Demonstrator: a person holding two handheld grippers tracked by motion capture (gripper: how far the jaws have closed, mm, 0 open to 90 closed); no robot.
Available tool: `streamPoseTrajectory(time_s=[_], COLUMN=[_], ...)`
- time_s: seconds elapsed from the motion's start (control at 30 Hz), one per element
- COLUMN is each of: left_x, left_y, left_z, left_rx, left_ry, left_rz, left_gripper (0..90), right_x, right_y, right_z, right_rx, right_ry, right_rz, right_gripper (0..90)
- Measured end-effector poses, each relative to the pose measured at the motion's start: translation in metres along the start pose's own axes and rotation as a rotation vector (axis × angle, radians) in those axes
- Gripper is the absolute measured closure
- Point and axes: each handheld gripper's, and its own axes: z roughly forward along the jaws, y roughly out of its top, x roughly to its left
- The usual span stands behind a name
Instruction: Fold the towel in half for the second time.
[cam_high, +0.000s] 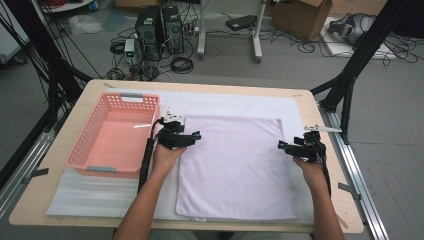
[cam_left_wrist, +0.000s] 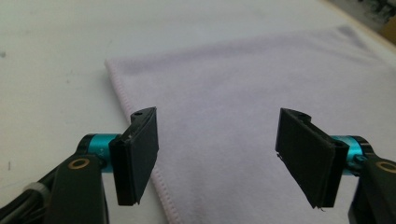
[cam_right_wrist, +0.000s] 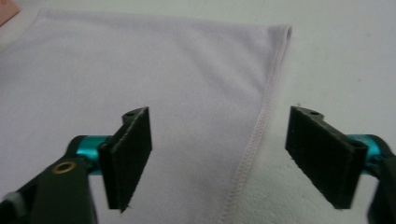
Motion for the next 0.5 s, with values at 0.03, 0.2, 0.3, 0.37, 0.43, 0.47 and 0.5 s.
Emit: streamPoseTrajectory(time_s=[0.03,0.2,0.3,0.37,0.43,0.47,0.5], left_x=[0.002,0.011,0.02,0.026,0.028,0.028,0.026], left_y=[0.001,0.004,0.0,-0.004,-0.001,0.001,0.004], left_z=[0.003,0.016,0.024,0.03,0.031,0.033,0.034], left_rx=[0.002,0.005,0.026,0.043,0.043,0.059,0.088], left_ry=[0.005,0.039,0.071,0.096,0.109,0.124,0.146], left_rz=[-0.002,-0.01,-0.042,-0.061,-0.085,-0.074,-0.051], left_gripper=[30.1,30.2,30.9,33.4,39.0,40.4,44.0], right_x=[-0.002,-0.013,-0.015,-0.016,-0.015,-0.014,-0.014], right_y=[0.0,0.002,0.004,0.007,0.011,0.013,0.014], right_z=[0.002,0.014,0.026,0.033,0.041,0.044,0.048], right_rx=[0.009,0.004,0.03,0.045,0.058,0.062,0.072], right_ry=[-0.002,-0.004,-0.03,-0.051,-0.068,-0.077,-0.089], right_rz=[0.001,0.024,0.019,-0.003,-0.018,-0.025,-0.026], right_gripper=[24.7,27.0,28.7,29.9,30.5,32.0,32.7])
